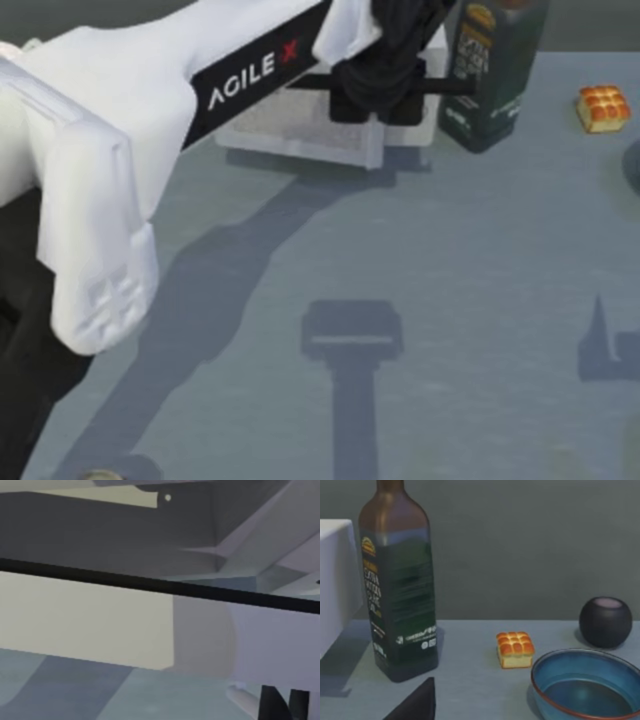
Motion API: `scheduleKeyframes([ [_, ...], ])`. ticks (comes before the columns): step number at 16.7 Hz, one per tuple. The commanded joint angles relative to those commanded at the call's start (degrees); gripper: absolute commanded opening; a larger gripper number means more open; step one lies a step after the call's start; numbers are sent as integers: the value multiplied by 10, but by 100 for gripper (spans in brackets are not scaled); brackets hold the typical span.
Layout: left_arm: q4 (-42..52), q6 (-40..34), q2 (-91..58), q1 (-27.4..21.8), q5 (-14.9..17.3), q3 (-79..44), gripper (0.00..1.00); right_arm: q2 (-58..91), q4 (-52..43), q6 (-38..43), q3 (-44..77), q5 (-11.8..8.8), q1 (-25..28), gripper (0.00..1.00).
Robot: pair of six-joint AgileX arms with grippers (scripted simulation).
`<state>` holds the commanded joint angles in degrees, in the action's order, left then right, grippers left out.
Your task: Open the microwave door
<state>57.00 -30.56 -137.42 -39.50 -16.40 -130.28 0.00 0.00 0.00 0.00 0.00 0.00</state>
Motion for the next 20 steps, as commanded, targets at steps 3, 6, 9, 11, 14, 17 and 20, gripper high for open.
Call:
scheduleKeyframes([
  [3, 0, 0, 0, 0, 0, 0, 0, 0, 0, 0, 0, 0, 0, 100],
  [6, -2, -1, -3, -5, 2, 2, 0, 0, 0, 0, 0, 0, 0, 100],
  [9, -24, 18, 23, 0, 8, 43, 0, 0, 0, 0, 0, 0, 0, 100],
  [11, -45, 37, 47, 2, 16, 86, 0, 0, 0, 0, 0, 0, 0, 100],
  [14, -69, 56, 72, 4, 26, 126, 0, 0, 0, 0, 0, 0, 0, 100],
  [17, -70, 57, 73, 4, 26, 128, 0, 0, 0, 0, 0, 0, 0, 100],
  [20, -70, 57, 73, 4, 26, 128, 0, 0, 0, 0, 0, 0, 0, 100],
])
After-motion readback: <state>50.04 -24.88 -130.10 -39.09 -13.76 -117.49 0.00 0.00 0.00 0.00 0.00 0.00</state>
